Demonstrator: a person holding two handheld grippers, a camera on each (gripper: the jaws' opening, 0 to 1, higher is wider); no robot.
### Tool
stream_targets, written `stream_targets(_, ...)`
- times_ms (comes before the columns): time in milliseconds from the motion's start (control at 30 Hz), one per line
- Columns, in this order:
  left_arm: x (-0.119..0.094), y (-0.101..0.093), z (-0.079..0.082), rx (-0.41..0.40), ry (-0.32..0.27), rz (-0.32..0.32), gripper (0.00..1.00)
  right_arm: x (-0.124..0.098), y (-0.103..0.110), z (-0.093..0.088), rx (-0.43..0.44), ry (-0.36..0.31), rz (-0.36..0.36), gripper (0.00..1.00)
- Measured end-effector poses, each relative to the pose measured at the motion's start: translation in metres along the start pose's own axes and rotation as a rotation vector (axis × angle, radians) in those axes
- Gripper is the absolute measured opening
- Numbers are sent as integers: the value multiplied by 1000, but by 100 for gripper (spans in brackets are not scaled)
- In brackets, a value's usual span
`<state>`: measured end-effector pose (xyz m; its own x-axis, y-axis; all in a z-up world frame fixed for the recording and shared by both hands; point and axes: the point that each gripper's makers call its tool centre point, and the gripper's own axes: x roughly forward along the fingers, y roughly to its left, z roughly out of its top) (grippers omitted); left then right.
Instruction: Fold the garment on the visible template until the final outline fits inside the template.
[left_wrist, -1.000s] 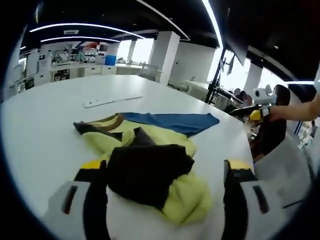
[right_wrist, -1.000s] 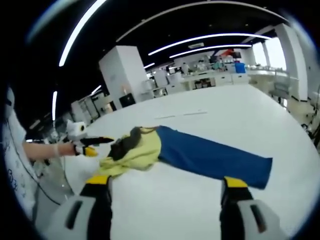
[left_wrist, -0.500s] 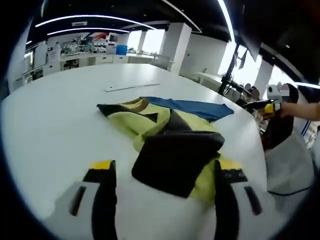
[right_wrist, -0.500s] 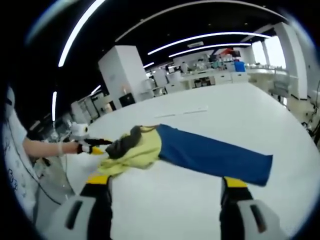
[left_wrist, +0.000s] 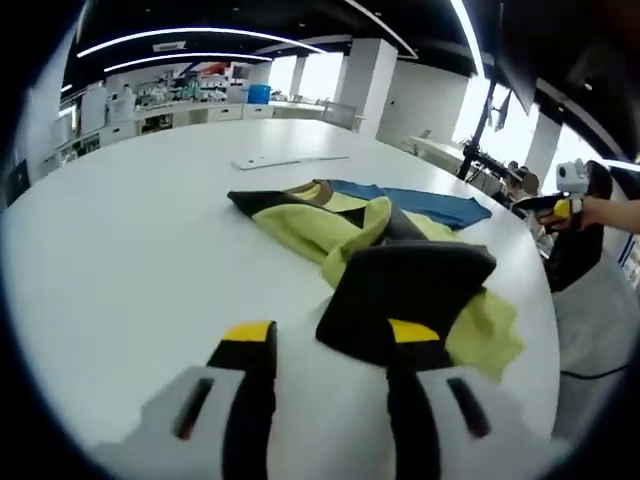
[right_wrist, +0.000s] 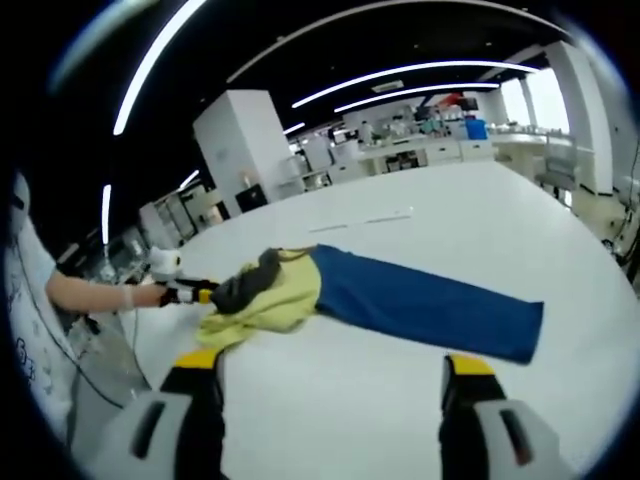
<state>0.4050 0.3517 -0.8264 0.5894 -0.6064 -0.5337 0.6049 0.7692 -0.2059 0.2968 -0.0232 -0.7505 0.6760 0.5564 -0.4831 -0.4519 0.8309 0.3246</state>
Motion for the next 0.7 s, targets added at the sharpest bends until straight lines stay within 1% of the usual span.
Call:
stream_targets(100, 1, -2, 2, -16, -5, -6, 30, -3, -2, -1, 3, 0, -7, 90)
stream_targets(200, 3, -1, 0, -22, 1, -22, 27, -4, -1, -2, 8, -2, -12, 90)
stream_targets(300, 4, -3, -3, -12, 14, -22, 22, -5, 1, -3, 10, -1, -15, 90)
stream_targets(367, 5, -3, -5, -20, 21, -27, 17, -6, 1, -4, 11, -1, -14, 90)
stream_targets(433, 4, -5, -4, -19, 15, -28, 16, -6, 2, -4, 13, -2, -15, 90)
stream_targets(500, 3, -3, -3, -21, 14, -19, 13, -6, 1, -4, 16, -3, -17, 90)
stream_targets(600, 0, 5, -4, -26, 14, -1, 1, -6, 2, -4, 16, -4, -16, 90)
stream_targets(667, -1, 2, -2, -53, 1, -7, 0, -6, 2, -4, 16, -5, -15, 90)
stream_targets(700, -4, 5, -4, -52, 7, -5, 0, -6, 3, -4, 16, -6, -14, 90)
